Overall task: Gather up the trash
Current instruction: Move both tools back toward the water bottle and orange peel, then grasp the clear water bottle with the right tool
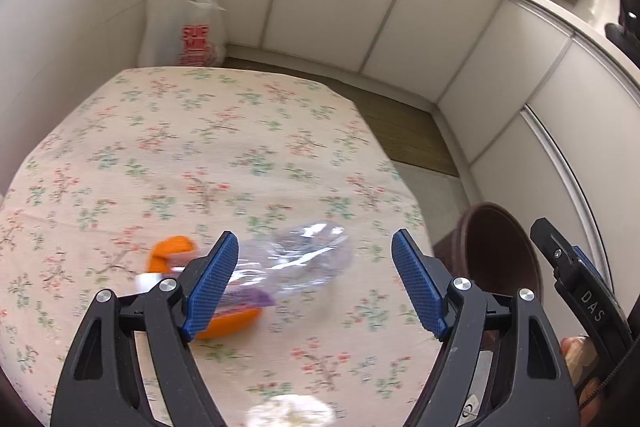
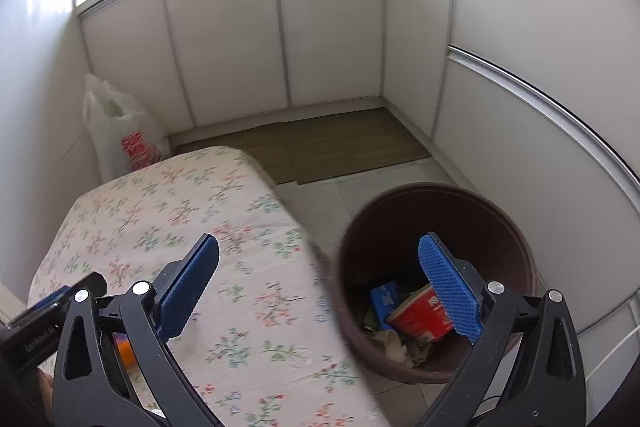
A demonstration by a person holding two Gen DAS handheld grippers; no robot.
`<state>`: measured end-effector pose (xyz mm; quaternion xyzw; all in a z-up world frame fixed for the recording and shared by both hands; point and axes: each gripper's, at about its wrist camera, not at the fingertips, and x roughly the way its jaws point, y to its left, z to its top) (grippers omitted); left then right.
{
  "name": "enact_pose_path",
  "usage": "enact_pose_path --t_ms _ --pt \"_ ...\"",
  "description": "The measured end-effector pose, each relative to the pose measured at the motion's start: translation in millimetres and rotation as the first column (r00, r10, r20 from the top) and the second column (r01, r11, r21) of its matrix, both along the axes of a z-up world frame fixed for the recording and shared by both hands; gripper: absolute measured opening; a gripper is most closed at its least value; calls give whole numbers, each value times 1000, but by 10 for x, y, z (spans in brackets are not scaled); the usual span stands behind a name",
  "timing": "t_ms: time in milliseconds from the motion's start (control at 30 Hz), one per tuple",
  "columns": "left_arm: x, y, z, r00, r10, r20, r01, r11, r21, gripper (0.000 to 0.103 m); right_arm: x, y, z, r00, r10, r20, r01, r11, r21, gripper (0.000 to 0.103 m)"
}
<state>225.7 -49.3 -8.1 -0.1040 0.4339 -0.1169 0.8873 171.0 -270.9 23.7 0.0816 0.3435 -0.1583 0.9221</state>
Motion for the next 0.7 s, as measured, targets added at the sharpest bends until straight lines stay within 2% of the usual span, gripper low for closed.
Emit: enact_pose_path --t_ms 200,267,333,433,500,600,667,700 --pt "2 549 -4 998 70 -7 -70 997 19 77 165 479 -67 991 128 -34 -128 992 8 96" --pt "-12 718 -12 996 88 -12 -87 996 22 77 199 643 -83 980 193 -44 -193 981 16 96" --pt "-34 855 -11 994 105 -16 -104 994 21 77 243 845 -127 956 286 -65 -284 958 37 96" --pt "-67 1118 -20 990 140 -24 -140 990 5 77 326 1157 -270 891 437 -123 -431 899 72 96" --pt "-96 1307 -29 986 167 -24 -167 986 -6 77 351 1391 -394 838 516 -174 -517 855 47 96" --pt "-148 1525 -79 981 195 -24 -195 980 -23 77 329 1750 -555 753 608 -252 -637 769 -45 96" --pt "-171 1649 -140 976 215 -38 -217 976 -38 77 270 1971 -633 693 655 -302 -712 689 -138 96" --pt "-167 1721 -186 973 224 -61 -227 972 -61 77 238 2084 -673 664 672 -329 -744 637 -200 96"
